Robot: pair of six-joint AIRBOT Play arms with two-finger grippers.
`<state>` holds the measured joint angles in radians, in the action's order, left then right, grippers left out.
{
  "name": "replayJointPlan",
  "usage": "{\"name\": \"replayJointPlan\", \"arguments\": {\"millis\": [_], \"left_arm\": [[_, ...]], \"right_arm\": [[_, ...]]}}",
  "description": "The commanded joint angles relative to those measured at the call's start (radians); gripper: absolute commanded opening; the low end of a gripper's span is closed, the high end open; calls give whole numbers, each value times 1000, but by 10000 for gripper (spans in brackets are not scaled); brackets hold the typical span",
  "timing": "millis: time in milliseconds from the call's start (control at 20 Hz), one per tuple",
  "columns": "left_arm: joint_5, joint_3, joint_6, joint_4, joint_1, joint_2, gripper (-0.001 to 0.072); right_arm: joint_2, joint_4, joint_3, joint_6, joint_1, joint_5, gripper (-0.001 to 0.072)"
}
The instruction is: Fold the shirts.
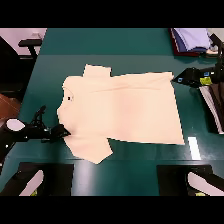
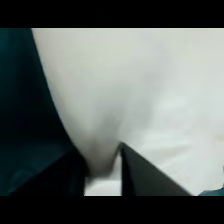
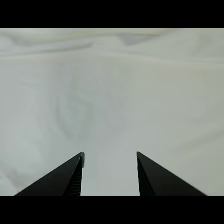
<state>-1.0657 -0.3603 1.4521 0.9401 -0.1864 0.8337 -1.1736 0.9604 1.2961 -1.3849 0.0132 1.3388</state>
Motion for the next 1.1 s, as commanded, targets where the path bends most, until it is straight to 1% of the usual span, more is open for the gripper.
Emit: {"name": "replayJointPlan", "arguments": {"millis": [0, 100, 200, 250, 300, 350, 500, 550, 600, 800, 850, 900, 950, 1050], "left_arm": [[11, 10, -15, -47, 0, -3, 34], [-32, -13, -27, -51, 0, -3, 25], [-64, -55, -47, -50, 0, -3, 25], [-74, -74, -50, -50, 0, -3, 25], [-78, -90, -58, -51, 0, -3, 25], [-76, -105, -58, -51, 0, -3, 25], [-77, -129, -58, -51, 0, -3, 25], [-76, -130, -60, -51, 0, -3, 26], [-76, -130, -65, -51, 0, -3, 25], [-76, -130, -65, -51, 0, -3, 25], [-76, -130, -66, -50, 0, -3, 26], [-76, -130, -66, -50, 0, -3, 25], [-74, -130, -65, -50, 0, -3, 25], [-79, -149, -64, -50, 0, -10, 23]], "right_arm": [[13, 3, -27, 15, -53, 69, 378], [57, 37, -131, 17, -142, 80, 379], [106, 169, -275, 16, -254, 87, 379], [130, 246, -360, 16, -317, 95, 400], [143, 296, -439, 16, -386, 109, 512], [145, 307, -507, 15, -452, 121, 564], [106, 269, -668, 17, -592, 117, 549], [85, 251, -699, 17, -605, 107, 491], [60, 224, -726, 18, -603, 85, 447], [-17, 111, -753, 25, -501, -8, 445], [-21, 89, -753, 25, -466, -29, 426], [-17, 77, -753, 25, -433, -53, 335], [-5, 79, -753, 25, -399, -73, 226], [53, 80, -753, 25, -345, -97, 65]]}}
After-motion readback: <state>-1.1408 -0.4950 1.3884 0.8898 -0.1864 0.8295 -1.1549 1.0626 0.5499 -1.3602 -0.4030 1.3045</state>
